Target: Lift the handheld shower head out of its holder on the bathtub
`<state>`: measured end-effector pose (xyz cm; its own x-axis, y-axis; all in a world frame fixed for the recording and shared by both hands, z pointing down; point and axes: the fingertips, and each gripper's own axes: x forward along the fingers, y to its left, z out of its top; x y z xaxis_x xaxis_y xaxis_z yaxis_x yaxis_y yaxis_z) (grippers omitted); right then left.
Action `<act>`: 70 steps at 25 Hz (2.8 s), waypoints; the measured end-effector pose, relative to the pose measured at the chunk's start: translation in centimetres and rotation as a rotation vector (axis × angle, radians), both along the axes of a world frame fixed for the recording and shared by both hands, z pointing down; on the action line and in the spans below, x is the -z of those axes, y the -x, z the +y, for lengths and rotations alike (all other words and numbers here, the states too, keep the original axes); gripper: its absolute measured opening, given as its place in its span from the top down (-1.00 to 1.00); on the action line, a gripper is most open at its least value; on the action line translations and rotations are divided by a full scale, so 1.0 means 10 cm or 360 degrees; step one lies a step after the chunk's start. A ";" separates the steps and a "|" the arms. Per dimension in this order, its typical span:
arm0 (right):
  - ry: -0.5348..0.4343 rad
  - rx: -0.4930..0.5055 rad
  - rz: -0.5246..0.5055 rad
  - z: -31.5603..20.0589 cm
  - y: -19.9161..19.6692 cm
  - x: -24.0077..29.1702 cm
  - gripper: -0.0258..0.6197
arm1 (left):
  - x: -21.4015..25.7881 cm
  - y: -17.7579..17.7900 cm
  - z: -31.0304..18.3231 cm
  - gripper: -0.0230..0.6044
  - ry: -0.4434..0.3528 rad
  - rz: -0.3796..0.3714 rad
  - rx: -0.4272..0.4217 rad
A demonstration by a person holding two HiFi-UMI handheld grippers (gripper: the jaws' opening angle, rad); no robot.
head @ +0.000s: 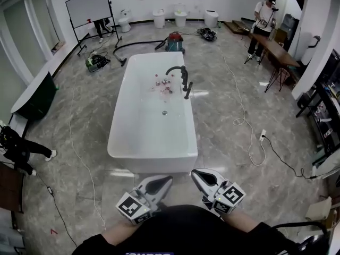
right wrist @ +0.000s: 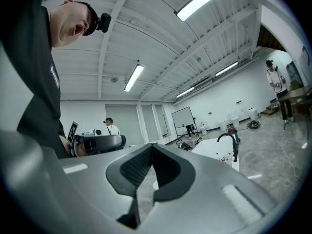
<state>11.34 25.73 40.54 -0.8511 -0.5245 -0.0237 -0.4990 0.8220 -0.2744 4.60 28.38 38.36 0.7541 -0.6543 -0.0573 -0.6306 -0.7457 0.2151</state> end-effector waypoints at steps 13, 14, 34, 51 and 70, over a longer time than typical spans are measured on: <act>-0.0017 -0.0056 0.0099 -1.12 0.35 -0.10 0.91 | -0.19 0.33 -1.20 0.95 0.0052 -0.0020 -0.0087; -0.0017 -0.0064 0.0106 -1.25 0.40 -0.10 0.91 | -0.18 0.37 -1.33 0.95 0.0050 -0.0009 -0.0110; 0.0025 -0.0274 0.0210 -3.07 1.49 -0.27 0.91 | -0.20 1.55 -3.25 0.95 0.0051 0.0025 -0.0313; -0.0015 -0.0193 0.0217 -3.64 1.08 -0.19 0.92 | -0.14 1.08 -3.60 0.95 0.0059 0.0016 -0.0249; -0.0013 -0.0174 0.0276 -4.39 0.59 -0.45 0.88 | -0.29 0.71 -3.91 0.95 0.0131 -0.0025 -0.0126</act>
